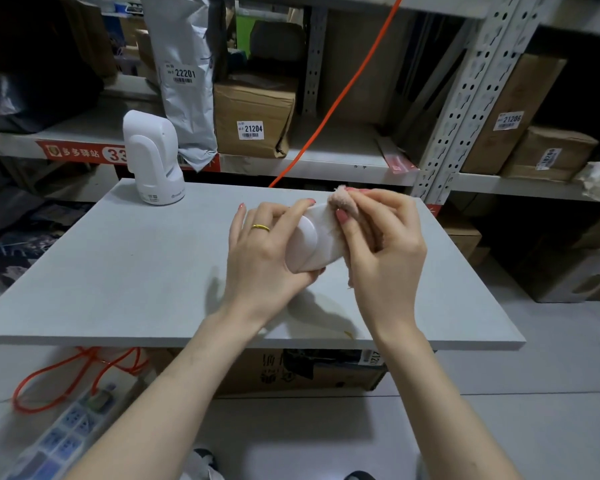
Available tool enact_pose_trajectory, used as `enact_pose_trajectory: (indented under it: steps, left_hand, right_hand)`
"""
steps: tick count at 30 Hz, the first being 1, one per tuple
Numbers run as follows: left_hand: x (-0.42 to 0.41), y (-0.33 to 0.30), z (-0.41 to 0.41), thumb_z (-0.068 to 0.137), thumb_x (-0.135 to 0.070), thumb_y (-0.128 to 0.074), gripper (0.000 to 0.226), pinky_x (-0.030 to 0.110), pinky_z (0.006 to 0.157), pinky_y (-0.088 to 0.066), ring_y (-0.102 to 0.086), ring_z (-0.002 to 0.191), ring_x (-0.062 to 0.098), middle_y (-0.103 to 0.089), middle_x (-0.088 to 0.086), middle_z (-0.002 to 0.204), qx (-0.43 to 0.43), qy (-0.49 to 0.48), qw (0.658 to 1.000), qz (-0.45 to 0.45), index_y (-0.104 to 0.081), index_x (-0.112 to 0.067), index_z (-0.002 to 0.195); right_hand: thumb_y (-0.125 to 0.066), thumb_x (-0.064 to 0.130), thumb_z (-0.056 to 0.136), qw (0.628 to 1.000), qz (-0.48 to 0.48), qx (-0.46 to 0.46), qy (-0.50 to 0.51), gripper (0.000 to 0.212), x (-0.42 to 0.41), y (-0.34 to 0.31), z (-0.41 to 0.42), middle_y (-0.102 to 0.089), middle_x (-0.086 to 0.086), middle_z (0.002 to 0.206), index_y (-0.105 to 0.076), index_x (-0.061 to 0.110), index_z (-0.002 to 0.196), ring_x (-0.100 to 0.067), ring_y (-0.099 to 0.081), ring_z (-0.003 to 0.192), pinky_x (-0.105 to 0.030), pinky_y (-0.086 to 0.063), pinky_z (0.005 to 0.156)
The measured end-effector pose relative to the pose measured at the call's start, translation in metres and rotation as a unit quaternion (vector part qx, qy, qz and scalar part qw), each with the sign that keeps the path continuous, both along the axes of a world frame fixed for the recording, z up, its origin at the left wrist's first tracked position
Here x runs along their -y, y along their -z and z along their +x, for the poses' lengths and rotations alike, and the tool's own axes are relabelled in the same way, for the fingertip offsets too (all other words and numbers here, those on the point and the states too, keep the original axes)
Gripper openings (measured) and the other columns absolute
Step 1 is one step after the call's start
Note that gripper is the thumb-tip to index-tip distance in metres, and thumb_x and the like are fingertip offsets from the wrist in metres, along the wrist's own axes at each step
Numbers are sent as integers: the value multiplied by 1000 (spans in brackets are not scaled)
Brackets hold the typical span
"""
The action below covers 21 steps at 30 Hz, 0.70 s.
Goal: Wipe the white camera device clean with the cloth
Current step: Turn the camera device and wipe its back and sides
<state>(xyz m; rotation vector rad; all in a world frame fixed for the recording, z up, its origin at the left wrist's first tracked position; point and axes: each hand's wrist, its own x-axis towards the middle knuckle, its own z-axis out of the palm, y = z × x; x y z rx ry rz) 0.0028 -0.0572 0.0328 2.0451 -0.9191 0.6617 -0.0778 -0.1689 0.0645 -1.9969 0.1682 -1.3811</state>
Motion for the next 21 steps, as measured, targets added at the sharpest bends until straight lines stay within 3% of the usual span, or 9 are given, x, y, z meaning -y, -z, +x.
enact_pose_trajectory:
  steps: [3, 8, 11, 17, 21]
  left_hand:
    - [3, 1, 0, 53, -31, -86, 84, 51, 114, -18, -58, 102, 27, -56, 5, 106, 24, -33, 999, 14, -50, -27, 130]
    - [-1, -6, 5, 53, -37, -84, 80, 55, 100, -38, -56, 95, 34, -44, -2, 97, -53, -70, 995, -43, -58, -19, 127]
    - [-3, -5, 7, 54, -36, -85, 82, 57, 95, -42, -55, 92, 36, -46, 2, 94, -40, -86, 994, -46, -57, -15, 128]
    - [3, -2, -5, 60, -45, -68, 73, 49, 114, -21, -59, 97, 29, -56, 7, 99, 18, -83, 996, 2, -55, -20, 128]
    - [1, -4, 0, 57, -37, -83, 76, 50, 114, -21, -58, 100, 29, -57, 6, 100, -27, -100, 994, -12, -58, -22, 126]
  right_hand:
    - [-66, 17, 89, 1000, -24, -11, 16, 21, 2, -4, 3, -60, 1, 106, -71, 16, 109, -22, -60, 99, -36, -53, 80]
    - [-70, 19, 88, 992, -120, -41, 26, 16, -5, 12, -5, -62, -2, 104, -72, 17, 104, -23, -60, 91, -37, -53, 66]
    - [-70, 20, 88, 987, -149, -34, 58, 13, -10, 11, -3, -64, -1, 101, -73, 19, 100, -22, -59, 91, -36, -52, 59]
    - [-66, 25, 90, 980, -152, -20, 124, 12, -14, -4, 7, -65, 0, 102, -74, 21, 98, -23, -58, 91, -31, -48, 53]
    - [-65, 27, 91, 973, -190, -38, 123, 13, -14, -1, 9, -66, 0, 104, -73, 22, 100, -24, -59, 93, -32, -50, 50]
